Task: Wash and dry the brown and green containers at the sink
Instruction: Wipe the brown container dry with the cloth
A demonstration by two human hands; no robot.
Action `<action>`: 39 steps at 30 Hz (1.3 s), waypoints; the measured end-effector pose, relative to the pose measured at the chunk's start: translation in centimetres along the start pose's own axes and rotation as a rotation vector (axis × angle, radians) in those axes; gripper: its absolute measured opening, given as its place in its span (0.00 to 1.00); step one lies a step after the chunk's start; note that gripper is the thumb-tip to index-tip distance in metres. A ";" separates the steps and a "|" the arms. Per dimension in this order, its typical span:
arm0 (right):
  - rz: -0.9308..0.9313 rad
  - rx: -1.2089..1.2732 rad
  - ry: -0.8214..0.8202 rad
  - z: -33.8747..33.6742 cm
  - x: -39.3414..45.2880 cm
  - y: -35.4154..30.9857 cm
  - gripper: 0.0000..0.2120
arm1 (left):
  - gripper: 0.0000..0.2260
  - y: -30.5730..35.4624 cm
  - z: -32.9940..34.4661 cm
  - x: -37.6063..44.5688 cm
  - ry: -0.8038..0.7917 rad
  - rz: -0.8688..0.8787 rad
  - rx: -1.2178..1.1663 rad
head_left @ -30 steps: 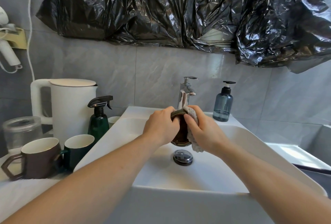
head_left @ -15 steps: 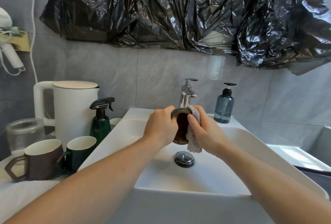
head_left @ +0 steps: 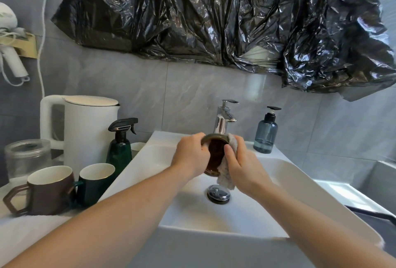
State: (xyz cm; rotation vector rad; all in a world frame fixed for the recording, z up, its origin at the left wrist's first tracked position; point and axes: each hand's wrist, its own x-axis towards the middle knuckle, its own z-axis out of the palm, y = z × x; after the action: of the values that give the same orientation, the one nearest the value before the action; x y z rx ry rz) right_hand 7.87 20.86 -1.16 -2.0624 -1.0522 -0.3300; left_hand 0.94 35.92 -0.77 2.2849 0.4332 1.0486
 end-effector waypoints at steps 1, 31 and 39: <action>-0.055 -0.065 0.001 -0.1 -0.1 0.1 0.12 | 0.11 0.1 0.3 -0.4 -0.073 0.056 0.039; 0.003 0.043 0.068 -0.7 -0.4 0.7 0.13 | 0.13 0.4 0.8 -0.3 -0.199 -0.109 -0.176; -0.041 0.032 0.067 -0.6 -0.2 0.4 0.13 | 0.08 0.7 0.3 -0.2 0.013 0.055 0.059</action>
State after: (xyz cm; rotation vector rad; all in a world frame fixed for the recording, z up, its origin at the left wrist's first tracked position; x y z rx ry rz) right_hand 8.16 20.15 -1.09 -1.9893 -1.0535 -0.3980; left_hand 1.04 35.20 -0.63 2.3554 0.4134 1.0917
